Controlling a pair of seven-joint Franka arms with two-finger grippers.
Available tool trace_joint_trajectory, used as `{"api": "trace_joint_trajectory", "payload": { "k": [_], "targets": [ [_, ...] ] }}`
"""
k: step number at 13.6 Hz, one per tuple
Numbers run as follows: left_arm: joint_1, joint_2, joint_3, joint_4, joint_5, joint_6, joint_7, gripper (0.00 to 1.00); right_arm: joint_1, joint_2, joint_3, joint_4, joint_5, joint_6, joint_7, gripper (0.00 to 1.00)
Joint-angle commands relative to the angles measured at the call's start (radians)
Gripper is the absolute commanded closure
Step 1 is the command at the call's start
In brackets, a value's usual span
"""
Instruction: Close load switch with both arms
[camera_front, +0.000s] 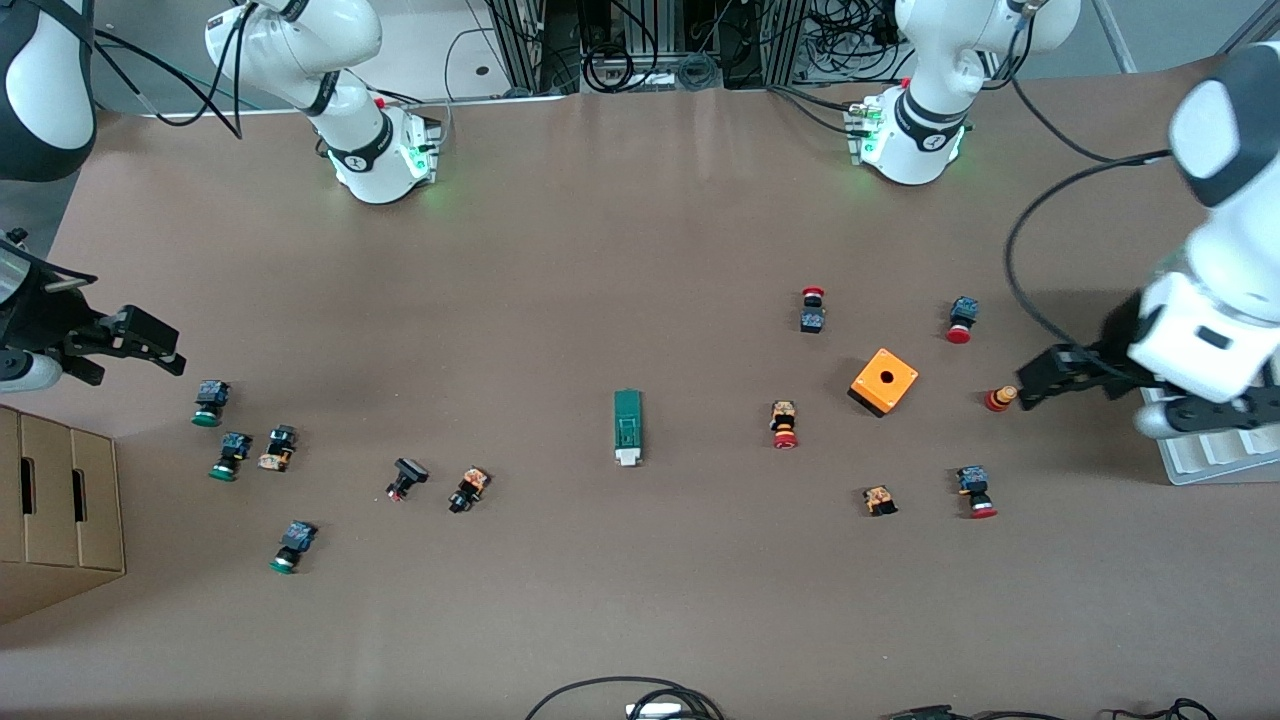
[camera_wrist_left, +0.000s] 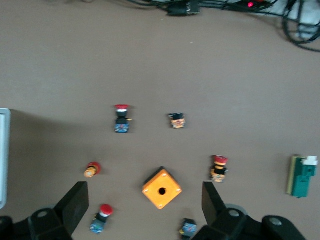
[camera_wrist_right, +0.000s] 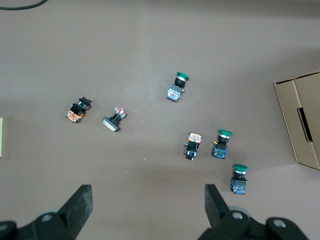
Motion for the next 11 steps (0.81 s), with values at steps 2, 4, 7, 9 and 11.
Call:
{"api": "trace_joint_trajectory", "payload": {
  "k": [2,4,7,9,11],
  "targets": [
    [0.003,-0.026,0.073,-0.014,-0.017,-0.095,0.144,0.00,0.000,-0.007,-0.003,0.011,0.004,-0.023,0.006,0.00],
    [0.047,-0.043,0.067,-0.026,-0.020,-0.098,0.151,0.00,0.000,-0.008,-0.003,0.011,0.004,-0.024,0.006,0.00],
    [0.115,-0.052,0.017,-0.030,-0.020,-0.090,0.171,0.00,0.000,-0.014,-0.001,0.011,0.004,-0.026,0.008,0.00],
    [0.182,-0.056,-0.057,-0.030,-0.012,-0.089,0.171,0.00,0.000,-0.015,-0.003,0.011,0.004,-0.029,0.008,0.00],
    [0.236,-0.055,-0.104,-0.028,-0.009,-0.087,0.171,0.00,0.000,-0.015,-0.003,0.011,0.004,-0.027,0.008,0.00]
  ]
}}
